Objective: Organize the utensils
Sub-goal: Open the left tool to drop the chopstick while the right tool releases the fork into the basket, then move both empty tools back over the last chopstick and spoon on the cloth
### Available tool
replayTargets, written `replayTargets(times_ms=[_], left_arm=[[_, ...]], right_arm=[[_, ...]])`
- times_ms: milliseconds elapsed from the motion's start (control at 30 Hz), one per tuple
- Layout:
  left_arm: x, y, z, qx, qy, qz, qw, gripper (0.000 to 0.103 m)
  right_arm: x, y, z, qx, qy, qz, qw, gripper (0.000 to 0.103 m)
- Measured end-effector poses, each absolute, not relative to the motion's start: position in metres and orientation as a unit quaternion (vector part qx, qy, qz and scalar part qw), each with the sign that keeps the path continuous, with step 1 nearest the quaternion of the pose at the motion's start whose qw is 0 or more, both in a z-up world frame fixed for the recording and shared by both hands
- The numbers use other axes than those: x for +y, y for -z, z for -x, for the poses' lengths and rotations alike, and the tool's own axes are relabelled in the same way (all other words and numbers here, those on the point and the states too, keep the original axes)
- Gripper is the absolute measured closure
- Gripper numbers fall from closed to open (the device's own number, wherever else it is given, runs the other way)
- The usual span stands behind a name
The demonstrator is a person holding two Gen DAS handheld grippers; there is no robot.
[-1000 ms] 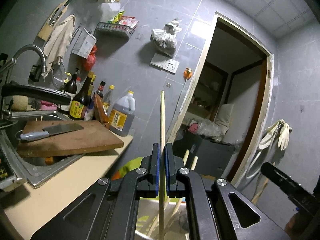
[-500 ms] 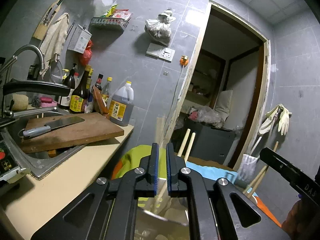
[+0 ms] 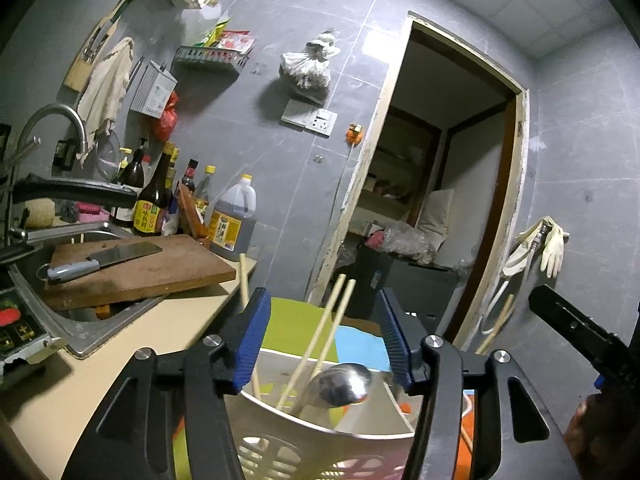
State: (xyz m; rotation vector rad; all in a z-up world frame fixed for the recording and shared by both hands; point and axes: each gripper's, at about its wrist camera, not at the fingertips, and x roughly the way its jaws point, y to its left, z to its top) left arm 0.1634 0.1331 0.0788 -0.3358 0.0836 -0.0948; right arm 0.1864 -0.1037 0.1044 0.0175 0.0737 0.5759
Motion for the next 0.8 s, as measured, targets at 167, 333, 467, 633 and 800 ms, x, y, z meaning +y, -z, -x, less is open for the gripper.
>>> replayTargets(times_ms=[167,333,467,633,800], left_arm=[[0.122,-0.089,-0.152,0.033,0.078,0.172,0.981,0.035],[0.104,-0.099,-0.141,0.028,0.105,0.162,0.981,0.017],[0.085,-0.104,-0.132,0.025,0.125,0.152,0.980,0.006],[0.057,-0.100,-0.126,0.044,0.151,0.128,0.979,0.005],[0.028,-0.089,-0.126,0.071,0.177,0.103,0.976,0.005]], right_arm=[[-0.126,-0.111,-0.175,0.029,-0.265,-0.016,0.964,0.020],[-0.155,-0.116,-0.160,0.025,-0.239,-0.024,0.971,0.000],[-0.177,-0.117,-0.153,0.038,-0.214,-0.028,0.976,0.000],[-0.200,-0.110,-0.149,0.072,-0.179,-0.020,0.981,0.000],[-0.226,-0.092,-0.150,0.134,-0.143,-0.011,0.980,0.000]])
